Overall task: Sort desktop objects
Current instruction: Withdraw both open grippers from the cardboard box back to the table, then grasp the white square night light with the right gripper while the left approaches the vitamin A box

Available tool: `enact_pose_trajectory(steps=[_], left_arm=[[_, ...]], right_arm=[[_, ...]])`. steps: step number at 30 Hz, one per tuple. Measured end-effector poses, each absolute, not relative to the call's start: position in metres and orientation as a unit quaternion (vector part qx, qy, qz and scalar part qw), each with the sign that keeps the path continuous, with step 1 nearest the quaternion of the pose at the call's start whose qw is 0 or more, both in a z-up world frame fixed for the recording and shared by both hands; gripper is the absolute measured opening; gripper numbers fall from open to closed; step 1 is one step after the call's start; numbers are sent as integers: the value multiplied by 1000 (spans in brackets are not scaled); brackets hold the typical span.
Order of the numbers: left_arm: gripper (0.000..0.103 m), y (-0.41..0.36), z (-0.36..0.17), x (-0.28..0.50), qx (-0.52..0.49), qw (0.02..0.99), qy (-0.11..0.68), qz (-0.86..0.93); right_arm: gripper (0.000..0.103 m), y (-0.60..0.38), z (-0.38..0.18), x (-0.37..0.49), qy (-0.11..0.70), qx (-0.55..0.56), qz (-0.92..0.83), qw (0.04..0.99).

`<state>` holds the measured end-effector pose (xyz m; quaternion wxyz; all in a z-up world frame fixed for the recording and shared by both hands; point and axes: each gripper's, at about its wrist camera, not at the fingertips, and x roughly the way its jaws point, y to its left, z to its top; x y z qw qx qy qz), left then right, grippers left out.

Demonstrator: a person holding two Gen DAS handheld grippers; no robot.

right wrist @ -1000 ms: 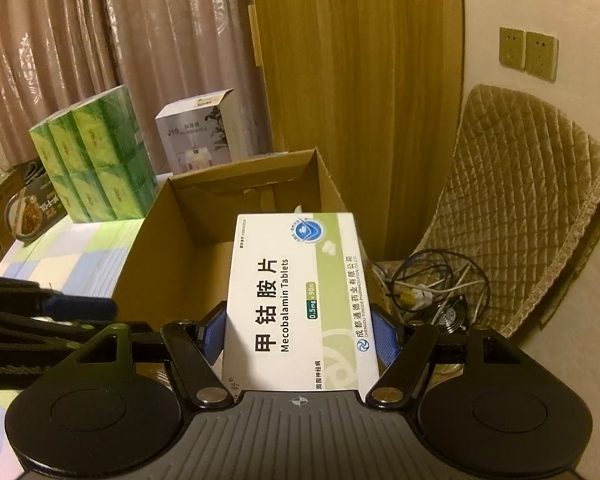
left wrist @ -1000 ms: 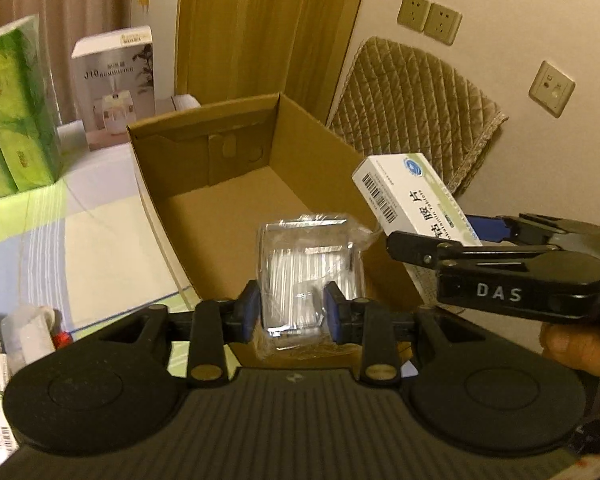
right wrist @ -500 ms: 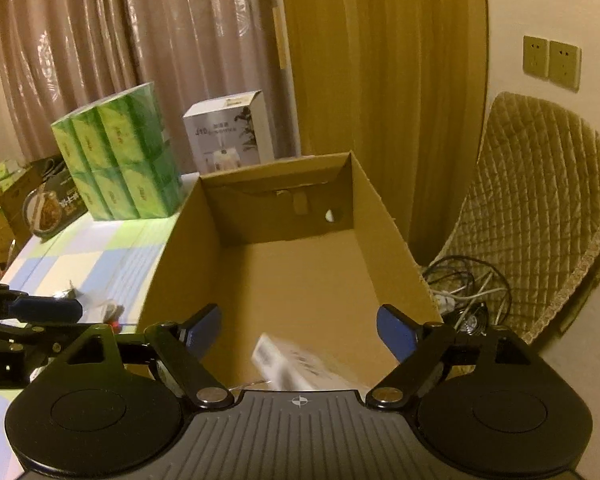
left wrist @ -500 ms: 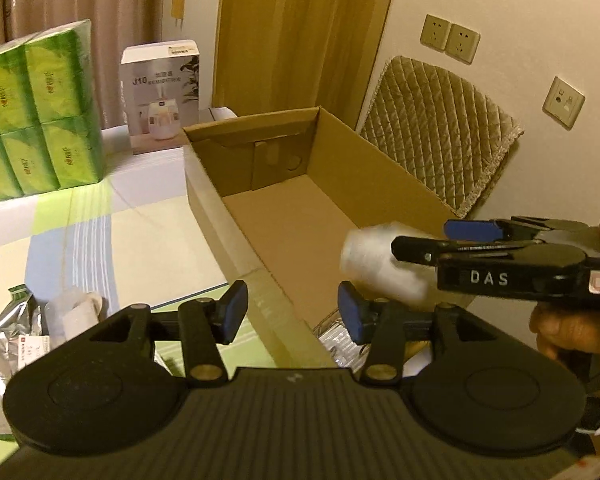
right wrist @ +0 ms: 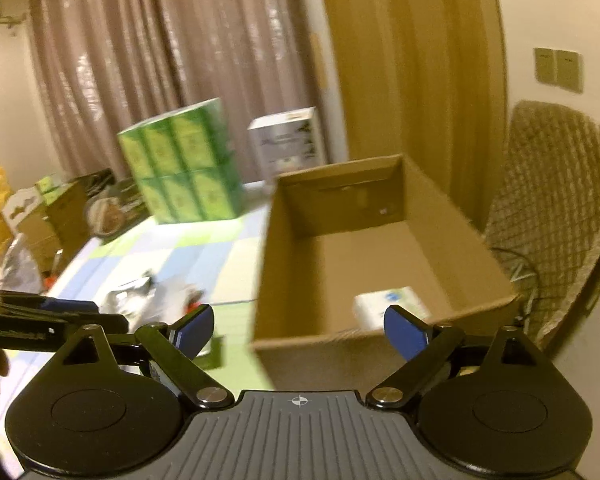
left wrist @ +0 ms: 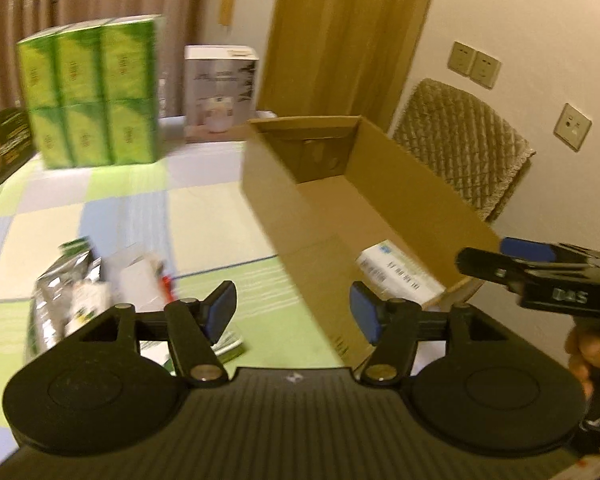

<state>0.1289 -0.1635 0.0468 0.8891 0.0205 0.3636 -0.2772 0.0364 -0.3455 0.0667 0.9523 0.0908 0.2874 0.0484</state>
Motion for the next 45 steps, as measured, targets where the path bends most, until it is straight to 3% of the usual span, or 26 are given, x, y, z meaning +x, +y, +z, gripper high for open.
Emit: enact_pose_trajectory(steps=[16, 32, 45], left_arm=[[66, -12, 14, 75, 9, 901, 406, -154], [67, 1, 1, 87, 35, 902, 401, -158], [67, 8, -22, 113, 41, 898, 405, -165]], right_arm=[[94, -253, 26, 21, 359, 36, 143, 922], [94, -209, -15, 55, 401, 58, 126, 906], [72, -179, -45, 90, 410, 74, 103, 903]])
